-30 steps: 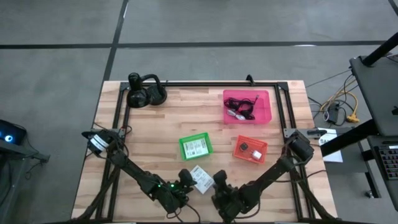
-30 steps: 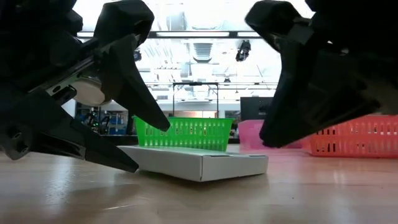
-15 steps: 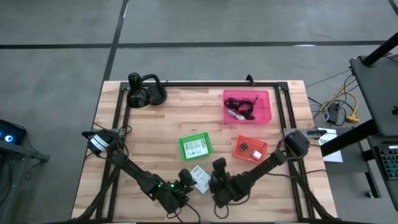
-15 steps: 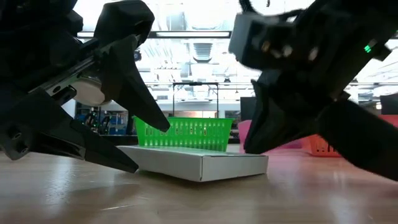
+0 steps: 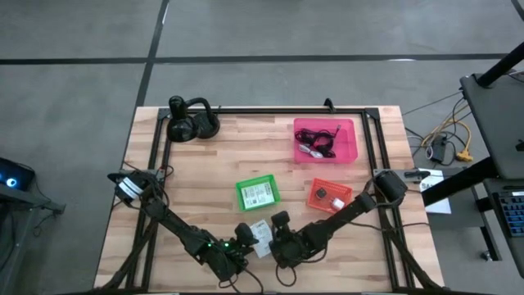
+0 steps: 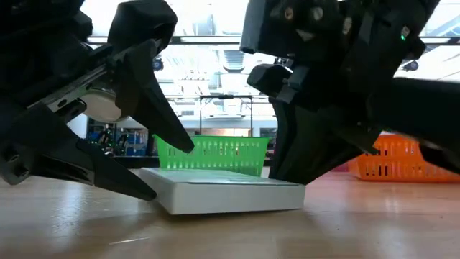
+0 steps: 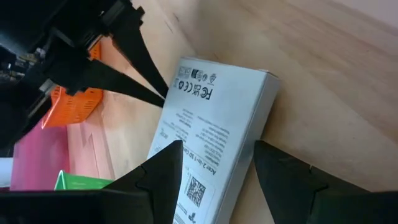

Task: Pick and place items into bin
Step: Put the card reader box into the green bin

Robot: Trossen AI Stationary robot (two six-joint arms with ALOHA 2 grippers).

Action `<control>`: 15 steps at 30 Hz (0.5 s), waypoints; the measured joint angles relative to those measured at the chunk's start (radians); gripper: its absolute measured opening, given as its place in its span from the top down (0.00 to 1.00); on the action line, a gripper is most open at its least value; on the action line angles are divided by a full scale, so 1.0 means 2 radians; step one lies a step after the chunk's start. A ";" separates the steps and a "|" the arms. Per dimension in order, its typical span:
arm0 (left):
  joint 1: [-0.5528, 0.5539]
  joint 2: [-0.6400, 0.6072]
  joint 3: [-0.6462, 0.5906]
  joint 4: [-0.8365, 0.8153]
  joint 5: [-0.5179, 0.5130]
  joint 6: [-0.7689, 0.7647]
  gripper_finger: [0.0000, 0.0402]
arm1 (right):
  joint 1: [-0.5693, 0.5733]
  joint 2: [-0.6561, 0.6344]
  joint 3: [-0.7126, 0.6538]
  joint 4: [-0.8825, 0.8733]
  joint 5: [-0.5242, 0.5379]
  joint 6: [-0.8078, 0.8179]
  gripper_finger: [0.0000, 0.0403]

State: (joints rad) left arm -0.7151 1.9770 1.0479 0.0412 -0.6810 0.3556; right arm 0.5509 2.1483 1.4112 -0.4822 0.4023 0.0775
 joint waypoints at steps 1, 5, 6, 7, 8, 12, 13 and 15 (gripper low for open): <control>0.000 0.000 0.000 -0.001 0.000 0.001 0.55 | -0.002 0.000 0.002 0.001 -0.010 -0.002 0.98; 0.000 0.000 0.000 -0.002 0.001 0.005 0.55 | -0.005 0.000 0.004 0.006 -0.023 -0.009 0.98; 0.000 0.000 0.000 -0.001 0.001 0.008 0.55 | -0.006 0.000 0.004 0.006 -0.023 -0.013 0.98; 0.000 0.000 0.000 0.000 0.001 0.010 0.55 | -0.006 0.000 0.004 0.007 -0.023 -0.016 0.98; 0.000 0.000 0.000 0.000 0.001 0.011 0.55 | -0.007 0.000 0.004 0.007 -0.023 -0.018 0.98; -0.004 -0.001 0.001 -0.017 0.002 0.010 0.55 | -0.009 0.000 0.003 0.009 -0.023 -0.018 0.98; -0.006 -0.001 0.002 -0.026 0.003 0.011 0.55 | -0.010 0.000 0.003 0.011 -0.023 -0.018 0.98; -0.007 -0.001 0.005 -0.044 0.015 0.011 0.55 | -0.011 0.000 0.003 0.013 -0.024 -0.018 0.98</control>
State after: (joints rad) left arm -0.7289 1.9759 1.0580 -0.0467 -0.6515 0.3768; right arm 0.5297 2.1483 1.4181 -0.4564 0.3546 0.0414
